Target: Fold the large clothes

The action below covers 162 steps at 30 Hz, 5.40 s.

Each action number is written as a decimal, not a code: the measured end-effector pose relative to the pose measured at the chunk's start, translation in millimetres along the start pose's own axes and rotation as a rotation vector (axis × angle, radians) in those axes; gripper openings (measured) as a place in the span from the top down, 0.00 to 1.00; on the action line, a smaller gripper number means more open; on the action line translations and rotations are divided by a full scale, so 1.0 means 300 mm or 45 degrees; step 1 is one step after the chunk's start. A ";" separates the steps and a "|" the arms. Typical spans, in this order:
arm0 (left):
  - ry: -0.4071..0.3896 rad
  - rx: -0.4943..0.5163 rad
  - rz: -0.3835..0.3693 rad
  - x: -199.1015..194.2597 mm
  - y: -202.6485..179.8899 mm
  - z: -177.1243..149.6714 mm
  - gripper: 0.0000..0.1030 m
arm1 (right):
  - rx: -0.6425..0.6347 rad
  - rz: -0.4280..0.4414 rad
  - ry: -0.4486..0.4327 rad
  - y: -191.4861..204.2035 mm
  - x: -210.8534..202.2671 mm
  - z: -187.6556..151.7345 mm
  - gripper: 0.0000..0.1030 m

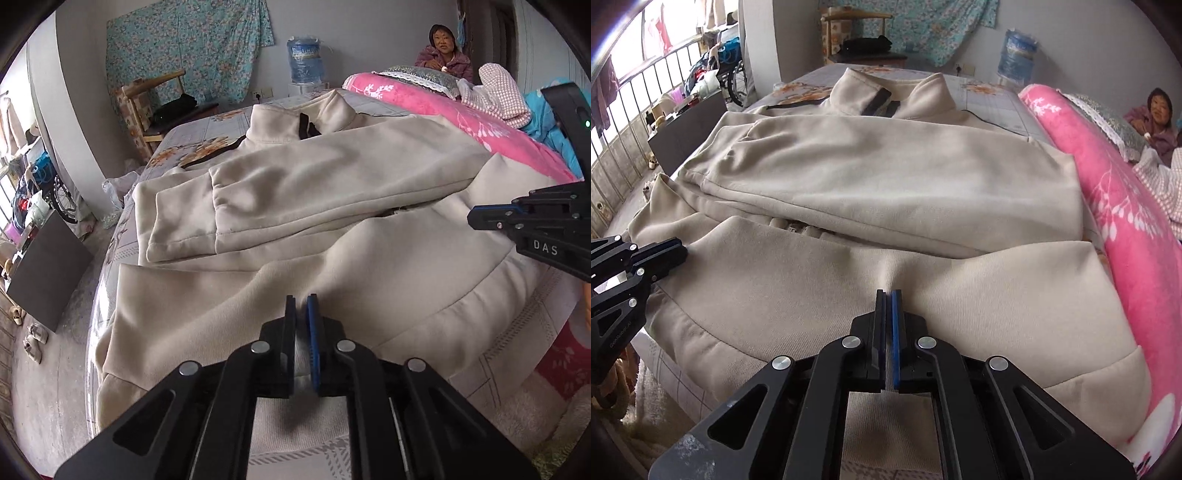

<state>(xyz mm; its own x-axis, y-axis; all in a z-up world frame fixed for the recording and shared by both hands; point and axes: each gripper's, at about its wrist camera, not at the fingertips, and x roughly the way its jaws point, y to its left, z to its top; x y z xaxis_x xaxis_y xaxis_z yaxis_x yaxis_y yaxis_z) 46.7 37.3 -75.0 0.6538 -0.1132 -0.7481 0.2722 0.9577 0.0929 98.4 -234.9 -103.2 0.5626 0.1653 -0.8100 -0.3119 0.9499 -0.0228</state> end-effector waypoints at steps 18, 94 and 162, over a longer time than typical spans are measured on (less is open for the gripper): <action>-0.012 -0.234 0.208 -0.002 0.293 -0.015 0.92 | -0.028 -0.063 -0.015 -0.001 -0.018 0.030 0.85; 0.062 0.001 -0.013 0.090 -0.004 0.038 0.90 | 0.172 0.417 -0.012 0.087 0.066 0.125 0.87; 0.271 -0.130 0.223 0.344 0.163 0.533 0.26 | 0.205 0.384 0.118 -0.372 0.301 0.859 0.08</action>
<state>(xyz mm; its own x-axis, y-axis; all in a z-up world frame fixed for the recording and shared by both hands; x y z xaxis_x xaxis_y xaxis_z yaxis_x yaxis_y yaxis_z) 240.4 30.3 -42.5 0.5188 0.1042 -0.8485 0.0888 0.9806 0.1748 381.4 -257.7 -22.8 0.3892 0.4267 -0.8164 -0.3245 0.8929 0.3120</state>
